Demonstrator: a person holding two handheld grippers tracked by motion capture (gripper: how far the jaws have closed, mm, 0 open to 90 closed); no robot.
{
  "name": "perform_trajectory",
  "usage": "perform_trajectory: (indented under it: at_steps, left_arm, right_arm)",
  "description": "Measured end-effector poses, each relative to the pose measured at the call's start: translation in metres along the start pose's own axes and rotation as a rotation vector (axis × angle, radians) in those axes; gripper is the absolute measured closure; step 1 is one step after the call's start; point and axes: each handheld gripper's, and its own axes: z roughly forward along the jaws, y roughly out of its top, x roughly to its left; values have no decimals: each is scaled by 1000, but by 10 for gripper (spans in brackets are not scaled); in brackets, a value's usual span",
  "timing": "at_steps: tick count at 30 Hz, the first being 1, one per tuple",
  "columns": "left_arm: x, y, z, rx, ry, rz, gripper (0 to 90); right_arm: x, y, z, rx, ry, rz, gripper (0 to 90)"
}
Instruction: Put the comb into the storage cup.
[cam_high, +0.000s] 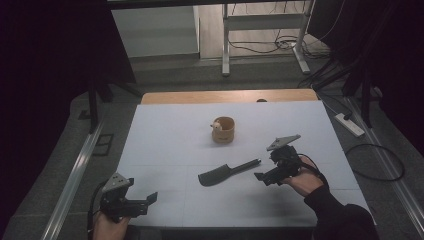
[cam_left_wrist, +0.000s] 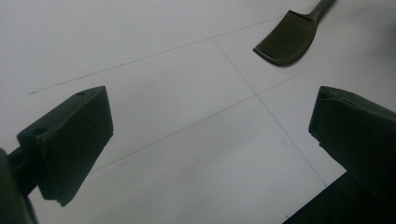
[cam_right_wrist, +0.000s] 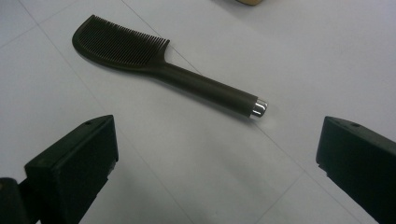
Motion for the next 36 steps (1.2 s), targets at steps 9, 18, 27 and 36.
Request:
perform_trajectory:
  at_steps: [9,18,27,36]
  left_arm:
    - [0,0,0,0,-1,-1,4]
    - [0,0,0,1,-2,-1,3]
    - [1,0,0,0,-2,-2,3]
    - [1,0,0,-1,-3,-3,3]
  right_arm:
    - [1,9,10,33,-14,-1,0]
    - [-1,19,22,59,-13,4,0]
    - [-2,32,33,71,-27,-11,0]
    - [0,44,45,94,-26,-18,0]
